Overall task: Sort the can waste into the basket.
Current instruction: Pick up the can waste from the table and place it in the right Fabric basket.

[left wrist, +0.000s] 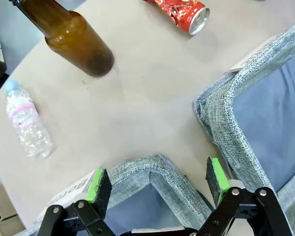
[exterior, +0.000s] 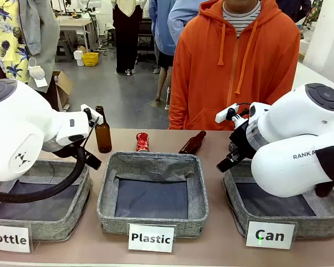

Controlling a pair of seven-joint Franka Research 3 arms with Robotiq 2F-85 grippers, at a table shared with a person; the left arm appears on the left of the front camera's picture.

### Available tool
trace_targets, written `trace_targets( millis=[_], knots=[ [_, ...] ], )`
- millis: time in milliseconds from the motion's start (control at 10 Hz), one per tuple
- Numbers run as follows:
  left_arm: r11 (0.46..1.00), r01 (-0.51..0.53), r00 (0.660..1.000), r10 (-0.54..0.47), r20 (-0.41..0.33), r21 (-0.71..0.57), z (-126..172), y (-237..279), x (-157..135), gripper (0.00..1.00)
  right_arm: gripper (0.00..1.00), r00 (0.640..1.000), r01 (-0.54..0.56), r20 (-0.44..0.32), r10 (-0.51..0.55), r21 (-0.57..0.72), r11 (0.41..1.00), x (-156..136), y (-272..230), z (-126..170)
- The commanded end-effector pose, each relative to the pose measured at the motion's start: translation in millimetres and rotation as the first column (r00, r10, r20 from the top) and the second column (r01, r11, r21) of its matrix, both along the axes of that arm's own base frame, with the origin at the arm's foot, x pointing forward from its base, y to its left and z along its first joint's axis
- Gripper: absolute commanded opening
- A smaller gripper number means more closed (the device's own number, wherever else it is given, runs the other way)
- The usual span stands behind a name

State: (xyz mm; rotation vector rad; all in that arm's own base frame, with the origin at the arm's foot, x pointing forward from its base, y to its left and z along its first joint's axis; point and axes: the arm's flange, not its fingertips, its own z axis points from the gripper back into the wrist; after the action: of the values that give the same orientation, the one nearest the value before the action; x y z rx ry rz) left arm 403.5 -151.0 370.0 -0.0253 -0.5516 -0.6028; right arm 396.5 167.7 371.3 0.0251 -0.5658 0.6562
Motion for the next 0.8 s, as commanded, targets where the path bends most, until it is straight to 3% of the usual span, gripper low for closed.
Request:
trace_targets(
  millis=[0, 700],
  knots=[
    [1.000, 0.000, 1.000, 0.000, 0.000, 0.000, 0.0, 0.0, 0.0, 1.00, 1.00, 1.000, 0.000, 0.000, 0.000, 0.000, 1.000, 0.0, 0.0, 0.0],
    [1.000, 0.000, 1.000, 0.000, 0.000, 0.000, 0.0, 0.0, 0.0, 1.00, 1.00, 1.000, 0.000, 0.000, 0.000, 0.000, 1.000, 0.0, 0.0, 0.0]
  ],
)
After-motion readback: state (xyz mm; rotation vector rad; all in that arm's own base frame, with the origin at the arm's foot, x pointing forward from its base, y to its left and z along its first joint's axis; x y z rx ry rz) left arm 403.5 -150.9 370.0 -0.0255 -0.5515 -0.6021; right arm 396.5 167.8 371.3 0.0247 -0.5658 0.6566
